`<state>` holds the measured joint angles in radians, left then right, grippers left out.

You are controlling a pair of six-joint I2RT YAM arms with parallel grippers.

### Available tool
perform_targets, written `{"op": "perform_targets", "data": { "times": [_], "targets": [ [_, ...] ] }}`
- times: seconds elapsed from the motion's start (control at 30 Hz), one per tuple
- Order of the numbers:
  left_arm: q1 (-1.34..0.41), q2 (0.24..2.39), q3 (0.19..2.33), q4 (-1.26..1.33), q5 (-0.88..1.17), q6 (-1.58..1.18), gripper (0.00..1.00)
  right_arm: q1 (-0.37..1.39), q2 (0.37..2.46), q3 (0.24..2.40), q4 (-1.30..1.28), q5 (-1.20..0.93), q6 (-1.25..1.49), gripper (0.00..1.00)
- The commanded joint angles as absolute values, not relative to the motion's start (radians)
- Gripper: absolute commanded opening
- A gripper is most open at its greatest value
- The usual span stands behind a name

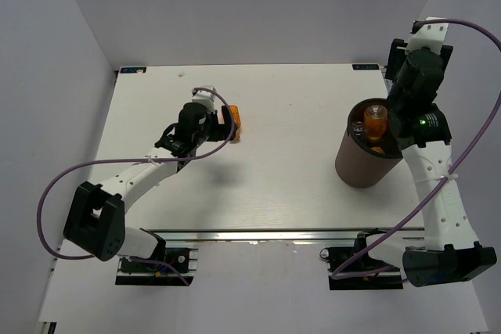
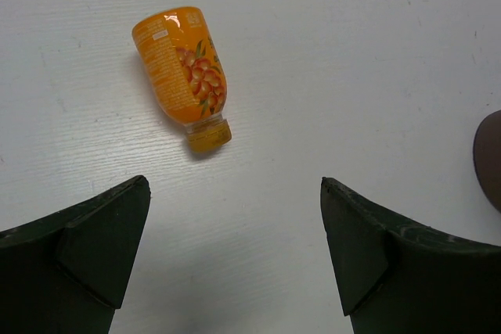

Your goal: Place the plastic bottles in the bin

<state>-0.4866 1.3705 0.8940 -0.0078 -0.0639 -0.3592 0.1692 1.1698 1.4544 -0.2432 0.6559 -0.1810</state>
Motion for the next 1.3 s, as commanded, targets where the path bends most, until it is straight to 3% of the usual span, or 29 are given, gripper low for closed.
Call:
{"op": "perform_targets", "data": {
  "times": [0.0, 0.57, 0.97, 1.07, 1.27],
  "targets": [
    [-0.468, 1.39, 0.946, -0.035, -0.049, -0.357, 0.98, 0.158, 1.163, 1.509, -0.27, 0.816, -0.25, 0.18],
    [-0.282, 1.566, 1.052, -0.011, 0.219, -0.417, 0.98, 0.137, 1.132, 1.298, -0.241, 0.839, -0.132, 0.23],
    [-0.273, 1.569, 1.028, -0.008, 0.206, -0.42, 0.98, 0.129, 1.032, 0.987, -0.074, 0.726, -0.006, 0.27],
    [-0.273, 1.565, 1.022, -0.008, 0.199, -0.42, 0.98, 0.127, 1.032, 0.97, -0.101, 0.724, 0.032, 0.33],
    [-0.273, 1.569, 1.022, -0.008, 0.202, -0.423, 0.98, 0.129, 1.016, 0.959, -0.164, 0.735, 0.075, 0.61]
  ]
}}
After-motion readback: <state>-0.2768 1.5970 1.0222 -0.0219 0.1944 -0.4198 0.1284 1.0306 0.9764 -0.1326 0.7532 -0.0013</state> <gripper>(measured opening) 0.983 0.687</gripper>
